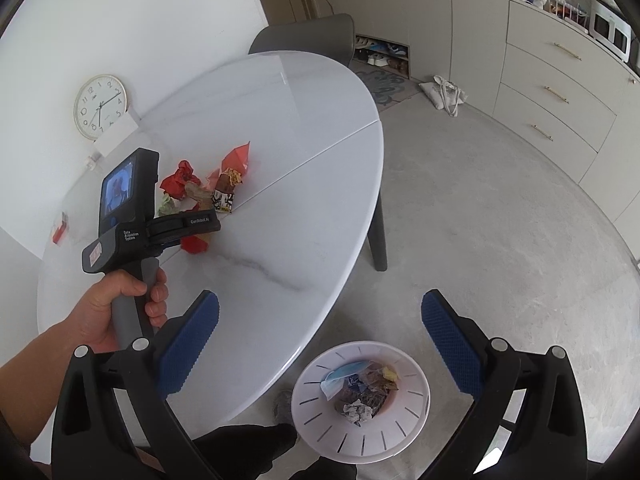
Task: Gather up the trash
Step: 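Move the left gripper to the table and grasp the red-lined brown cardboard, then grasp the red crumpled paper with the right gripper while the left holds the cardboard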
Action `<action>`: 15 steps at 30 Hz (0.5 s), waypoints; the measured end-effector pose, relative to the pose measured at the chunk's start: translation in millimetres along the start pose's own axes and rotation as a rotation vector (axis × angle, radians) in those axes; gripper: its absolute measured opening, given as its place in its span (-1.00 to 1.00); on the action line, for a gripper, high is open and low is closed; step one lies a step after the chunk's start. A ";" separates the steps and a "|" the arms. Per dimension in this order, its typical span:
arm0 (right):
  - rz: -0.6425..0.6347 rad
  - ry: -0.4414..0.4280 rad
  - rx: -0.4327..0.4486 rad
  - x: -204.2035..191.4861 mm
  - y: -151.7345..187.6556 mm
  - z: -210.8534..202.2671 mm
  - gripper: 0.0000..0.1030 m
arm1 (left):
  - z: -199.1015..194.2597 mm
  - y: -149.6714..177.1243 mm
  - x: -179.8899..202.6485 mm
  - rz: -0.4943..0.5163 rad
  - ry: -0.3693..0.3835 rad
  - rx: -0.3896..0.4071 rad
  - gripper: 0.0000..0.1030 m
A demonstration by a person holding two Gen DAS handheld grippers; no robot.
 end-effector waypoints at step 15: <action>-0.218 -0.140 0.001 -79.3 -79.3 43.5 0.95 | -74.3 12.1 -71.7 0.090 0.046 0.108 -0.26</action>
Point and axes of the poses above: each gripper's, at about its wrist camera, not at the fingertips, and z roughly the way its jaws point, x to its right, y to its underside, the point moved 3 cm from there along z, roughly the way its jaws point, and after that the axes turned 13 degrees about -z, right-handed, at the moved point
